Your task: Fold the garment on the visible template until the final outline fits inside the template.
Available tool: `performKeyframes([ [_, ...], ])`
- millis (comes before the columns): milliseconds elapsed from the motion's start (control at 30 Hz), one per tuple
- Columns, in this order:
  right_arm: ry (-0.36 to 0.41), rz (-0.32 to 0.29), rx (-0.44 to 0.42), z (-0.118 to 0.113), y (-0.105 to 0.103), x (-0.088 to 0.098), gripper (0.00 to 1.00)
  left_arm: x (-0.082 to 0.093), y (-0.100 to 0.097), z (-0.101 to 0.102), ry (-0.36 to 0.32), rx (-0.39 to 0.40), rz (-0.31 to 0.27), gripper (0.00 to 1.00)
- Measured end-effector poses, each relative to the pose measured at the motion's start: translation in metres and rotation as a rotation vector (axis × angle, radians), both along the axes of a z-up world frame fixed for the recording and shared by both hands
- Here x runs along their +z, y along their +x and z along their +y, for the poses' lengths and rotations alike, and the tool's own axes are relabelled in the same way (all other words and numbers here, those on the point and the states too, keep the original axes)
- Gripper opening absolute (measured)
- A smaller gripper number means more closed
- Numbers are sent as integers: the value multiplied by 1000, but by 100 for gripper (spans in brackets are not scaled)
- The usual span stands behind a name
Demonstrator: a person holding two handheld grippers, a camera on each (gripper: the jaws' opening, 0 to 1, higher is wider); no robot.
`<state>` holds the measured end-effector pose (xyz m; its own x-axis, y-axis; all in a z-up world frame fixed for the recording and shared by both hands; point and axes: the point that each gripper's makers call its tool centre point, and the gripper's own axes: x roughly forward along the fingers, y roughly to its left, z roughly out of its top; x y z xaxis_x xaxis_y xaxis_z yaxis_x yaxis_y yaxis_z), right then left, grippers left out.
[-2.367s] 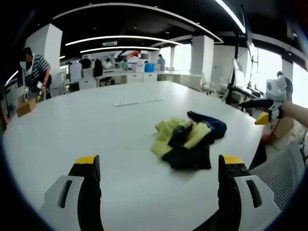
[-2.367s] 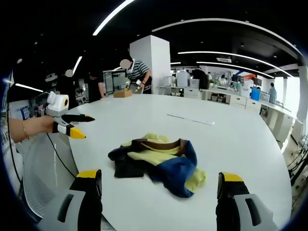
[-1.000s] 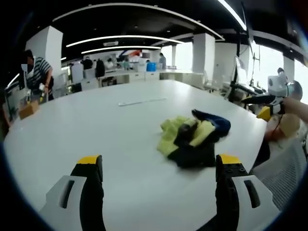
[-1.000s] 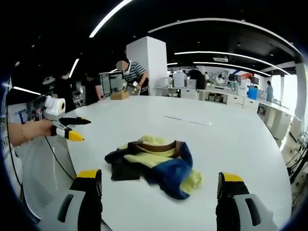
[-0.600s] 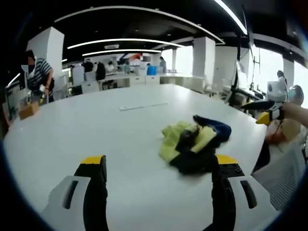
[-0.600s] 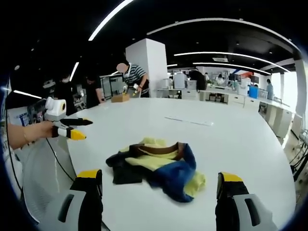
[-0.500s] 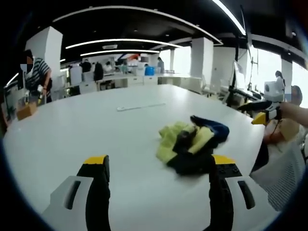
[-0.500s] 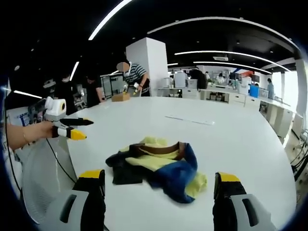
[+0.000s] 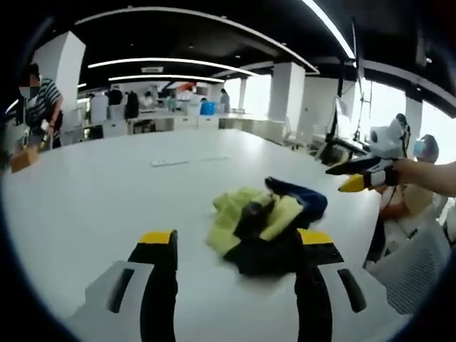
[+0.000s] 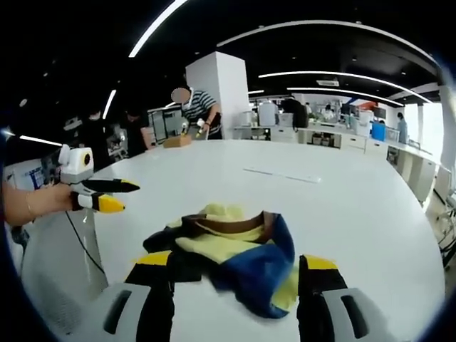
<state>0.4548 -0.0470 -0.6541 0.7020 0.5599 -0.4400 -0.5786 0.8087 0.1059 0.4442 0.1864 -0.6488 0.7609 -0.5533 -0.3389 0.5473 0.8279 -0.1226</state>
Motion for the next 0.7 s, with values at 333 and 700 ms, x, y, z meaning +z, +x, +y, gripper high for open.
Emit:
performKeyframes([
  [333, -5, 17, -2, 7, 29, -12, 46, -18, 7, -27, 0, -30, 43, 51],
  [700, -17, 67, -7, 15, 52, -32, 39, -41, 12, -48, -12, -63, 114, 42],
])
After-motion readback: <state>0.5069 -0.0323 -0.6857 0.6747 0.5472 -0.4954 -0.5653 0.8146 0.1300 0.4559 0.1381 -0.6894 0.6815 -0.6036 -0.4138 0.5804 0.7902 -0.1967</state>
